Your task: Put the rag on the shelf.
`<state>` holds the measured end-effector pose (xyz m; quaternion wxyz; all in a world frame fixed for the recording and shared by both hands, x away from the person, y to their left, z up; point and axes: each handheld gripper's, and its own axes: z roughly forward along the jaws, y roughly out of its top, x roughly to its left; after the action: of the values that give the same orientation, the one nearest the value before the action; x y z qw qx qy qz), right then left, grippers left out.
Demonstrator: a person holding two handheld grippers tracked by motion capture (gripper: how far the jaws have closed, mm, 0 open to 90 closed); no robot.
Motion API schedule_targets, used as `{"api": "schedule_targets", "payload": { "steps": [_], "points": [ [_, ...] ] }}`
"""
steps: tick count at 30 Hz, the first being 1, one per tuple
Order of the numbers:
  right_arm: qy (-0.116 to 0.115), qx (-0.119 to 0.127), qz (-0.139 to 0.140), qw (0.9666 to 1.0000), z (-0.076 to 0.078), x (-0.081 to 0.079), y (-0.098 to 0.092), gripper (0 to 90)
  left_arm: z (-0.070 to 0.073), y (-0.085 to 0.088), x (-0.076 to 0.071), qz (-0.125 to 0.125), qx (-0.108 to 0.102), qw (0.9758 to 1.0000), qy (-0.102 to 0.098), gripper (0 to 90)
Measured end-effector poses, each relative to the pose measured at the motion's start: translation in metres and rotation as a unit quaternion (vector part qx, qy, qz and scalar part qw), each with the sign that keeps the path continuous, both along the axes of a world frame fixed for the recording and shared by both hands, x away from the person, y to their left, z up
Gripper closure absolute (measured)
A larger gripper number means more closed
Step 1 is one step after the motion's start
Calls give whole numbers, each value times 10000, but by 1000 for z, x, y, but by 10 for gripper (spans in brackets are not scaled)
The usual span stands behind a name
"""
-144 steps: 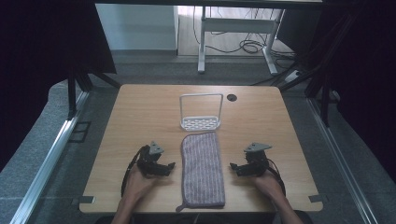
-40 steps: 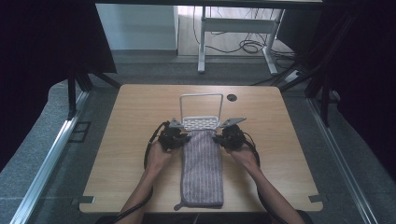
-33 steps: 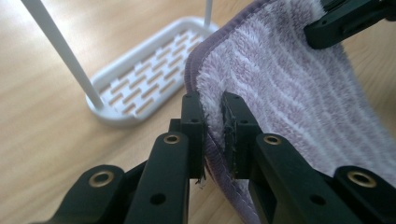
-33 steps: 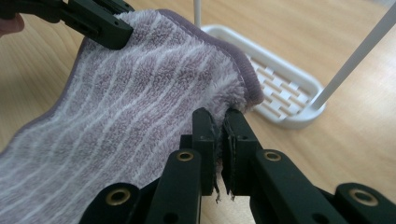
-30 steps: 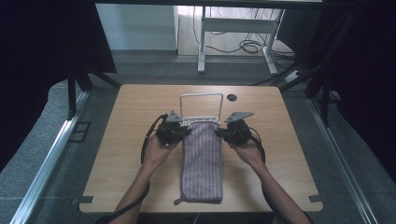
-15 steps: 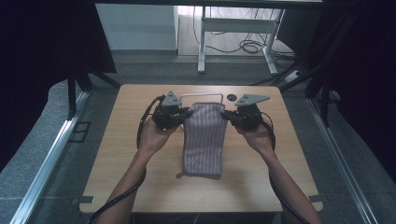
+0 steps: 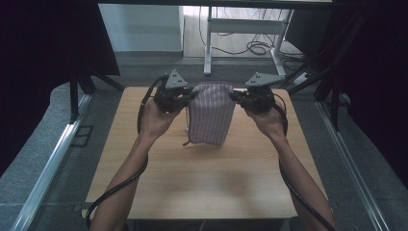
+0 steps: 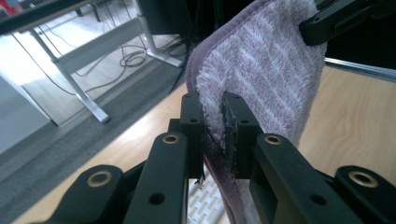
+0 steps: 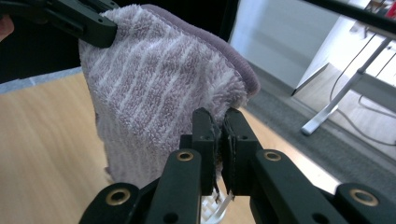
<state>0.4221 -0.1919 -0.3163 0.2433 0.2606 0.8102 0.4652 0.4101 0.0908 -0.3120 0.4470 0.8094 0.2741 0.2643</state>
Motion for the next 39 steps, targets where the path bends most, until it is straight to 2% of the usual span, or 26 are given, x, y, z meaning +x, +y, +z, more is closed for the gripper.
{"api": "schedule_targets", "payload": {
  "steps": [10,18,25,31,39],
  "points": [
    [-320,31,-142,9994,31,25,7,840,29,-1,19,234,168,9989,-377,793],
    [-449,155,-315,9984,52,46,12,838,45,-3,40,396,225,9979,-454,790],
    [-502,27,-409,9979,61,65,19,835,52,-4,61,606,240,9970,-423,781],
    [-422,-45,-502,9978,57,86,28,831,48,-3,85,934,198,9950,-283,771],
    [-239,-159,-602,9978,40,117,40,828,18,-4,118,1344,333,9903,-84,763]
  ]
}}
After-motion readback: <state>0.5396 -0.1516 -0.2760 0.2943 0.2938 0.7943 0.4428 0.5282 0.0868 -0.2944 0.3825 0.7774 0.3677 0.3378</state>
